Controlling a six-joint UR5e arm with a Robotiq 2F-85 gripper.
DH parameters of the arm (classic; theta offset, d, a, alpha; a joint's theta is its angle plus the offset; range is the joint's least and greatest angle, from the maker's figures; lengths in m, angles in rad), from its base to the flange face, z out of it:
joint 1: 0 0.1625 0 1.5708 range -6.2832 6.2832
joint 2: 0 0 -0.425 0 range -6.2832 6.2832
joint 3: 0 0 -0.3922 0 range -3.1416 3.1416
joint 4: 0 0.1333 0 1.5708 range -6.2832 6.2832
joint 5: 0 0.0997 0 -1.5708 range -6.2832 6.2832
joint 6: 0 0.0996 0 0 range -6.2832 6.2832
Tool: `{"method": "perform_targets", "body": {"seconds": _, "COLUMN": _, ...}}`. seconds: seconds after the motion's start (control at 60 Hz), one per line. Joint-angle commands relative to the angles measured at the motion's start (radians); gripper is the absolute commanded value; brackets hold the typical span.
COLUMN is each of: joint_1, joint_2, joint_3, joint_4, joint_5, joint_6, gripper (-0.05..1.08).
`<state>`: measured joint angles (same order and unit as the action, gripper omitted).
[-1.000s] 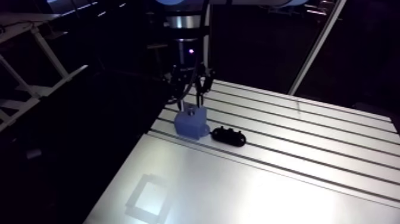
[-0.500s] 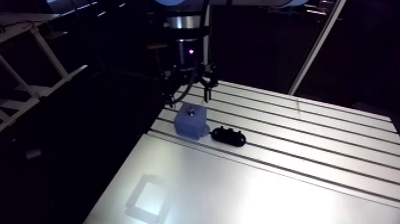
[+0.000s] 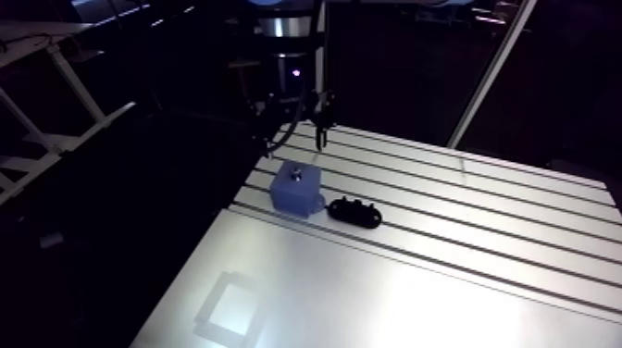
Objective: Pick up the M10 bolt and insert it into the hex recess until seated.
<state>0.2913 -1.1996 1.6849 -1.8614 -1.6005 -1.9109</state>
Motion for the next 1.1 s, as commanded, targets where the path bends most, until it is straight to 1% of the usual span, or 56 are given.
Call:
{"method": "perform_targets", "body": {"seconds": 0.017, "joint_1": -0.006, "joint_2": -0.002, "joint_3": -0.024, "joint_4": -0.014, "joint_5": 0.035, "joint_6": 0.055, "gripper": 0.40}}
{"method": "perform_targets", "body": {"seconds": 0.033, "joint_1": -0.006, "joint_2": -0.002, "joint_3": -0.024, "joint_4": -0.014, "joint_5": 0.035, "joint_6": 0.055, "gripper": 0.40}}
{"method": "perform_targets", "body": {"seconds": 0.05, "joint_1": -0.007, "joint_2": -0.002, "joint_3": -0.023, "joint_4": -0.014, "joint_5": 0.039, "joint_6": 0.066, "gripper": 0.53}}
{"method": "perform_targets", "body": {"seconds": 0.067, "joint_1": -0.007, "joint_2": -0.002, "joint_3": -0.023, "joint_4": -0.014, "joint_5": 0.039, "joint_6": 0.066, "gripper": 0.53}}
{"method": "perform_targets", "body": {"seconds": 0.083, "joint_1": -0.007, "joint_2": -0.002, "joint_3": -0.024, "joint_4": -0.015, "joint_5": 0.038, "joint_6": 0.075, "gripper": 0.67}}
{"method": "perform_targets", "body": {"seconds": 0.1, "joint_1": -0.007, "joint_2": -0.002, "joint_3": -0.024, "joint_4": -0.015, "joint_5": 0.038, "joint_6": 0.075, "gripper": 0.67}}
{"method": "perform_targets", "body": {"seconds": 0.117, "joint_1": -0.007, "joint_2": -0.001, "joint_3": -0.024, "joint_4": -0.014, "joint_5": 0.039, "joint_6": 0.088, "gripper": 0.80}}
{"method": "perform_targets", "body": {"seconds": 0.133, "joint_1": -0.007, "joint_2": -0.001, "joint_3": -0.024, "joint_4": -0.014, "joint_5": 0.039, "joint_6": 0.088, "gripper": 0.80}}
{"method": "perform_targets", "body": {"seconds": 0.15, "joint_1": -0.007, "joint_2": -0.001, "joint_3": -0.026, "joint_4": -0.014, "joint_5": 0.038, "joint_6": 0.100, "gripper": 0.90}}
{"method": "perform_targets", "body": {"seconds": 0.167, "joint_1": -0.009, "joint_2": -0.001, "joint_3": -0.026, "joint_4": -0.013, "joint_5": 0.037, "joint_6": 0.106, "gripper": 0.99}}
{"method": "perform_targets", "body": {"seconds": 0.183, "joint_1": -0.009, "joint_2": -0.001, "joint_3": -0.026, "joint_4": -0.013, "joint_5": 0.037, "joint_6": 0.106, "gripper": 0.99}}
{"method": "perform_targets", "body": {"seconds": 0.2, "joint_1": -0.010, "joint_2": 0.001, "joint_3": -0.026, "joint_4": -0.011, "joint_5": 0.037, "joint_6": 0.111, "gripper": 1.04}}
{"method": "perform_targets", "body": {"seconds": 0.267, "joint_1": -0.015, "joint_2": 0.002, "joint_3": -0.030, "joint_4": 0.004, "joint_5": 0.032, "joint_6": 0.129, "gripper": 1.07}}
{"method": "perform_targets", "body": {"seconds": 0.317, "joint_1": -0.015, "joint_2": 0.002, "joint_3": -0.036, "joint_4": 0.020, "joint_5": 0.032, "joint_6": 0.147, "gripper": 1.08}}
{"method": "perform_targets", "body": {"seconds": 0.333, "joint_1": -0.015, "joint_2": 0.005, "joint_3": -0.042, "joint_4": 0.038, "joint_5": 0.028, "joint_6": 0.170, "gripper": 1.08}}
{"method": "perform_targets", "body": {"seconds": 0.417, "joint_1": -0.015, "joint_2": 0.008, "joint_3": -0.054, "joint_4": 0.061, "joint_5": 0.025, "joint_6": 0.217, "gripper": 1.08}}
{"method": "perform_targets", "body": {"seconds": 0.45, "joint_1": -0.015, "joint_2": 0.009, "joint_3": -0.064, "joint_4": 0.070, "joint_5": 0.020, "joint_6": 0.258, "gripper": 1.08}}
{"method": "perform_targets", "body": {"seconds": 0.5, "joint_1": -0.015, "joint_2": 0.009, "joint_3": -0.068, "joint_4": 0.074, "joint_5": 0.020, "joint_6": 0.284, "gripper": 1.08}}
{"method": "perform_targets", "body": {"seconds": 0.617, "joint_1": -0.015, "joint_2": 0.010, "joint_3": -0.087, "joint_4": 0.099, "joint_5": 0.018, "joint_6": 0.402, "gripper": 1.08}}
{"method": "perform_targets", "body": {"seconds": 0.683, "joint_1": -0.017, "joint_2": 0.012, "joint_3": -0.089, "joint_4": 0.110, "joint_5": 0.020, "joint_6": 0.432, "gripper": 1.08}}
{"method": "perform_targets", "body": {"seconds": 0.967, "joint_1": -0.018, "joint_2": 0.009, "joint_3": -0.083, "joint_4": 0.101, "joint_5": 0.021, "joint_6": 0.478, "gripper": 1.08}}
{"method": "perform_targets", "body": {"seconds": 0.983, "joint_1": -0.019, "joint_2": 0.009, "joint_3": -0.080, "joint_4": 0.101, "joint_5": 0.024, "joint_6": 0.483, "gripper": 1.08}}
{"method": "perform_targets", "body": {"seconds": 1.1, "joint_1": -0.021, "joint_2": 0.004, "joint_3": -0.072, "joint_4": 0.096, "joint_5": 0.026, "joint_6": 0.498, "gripper": 1.08}}
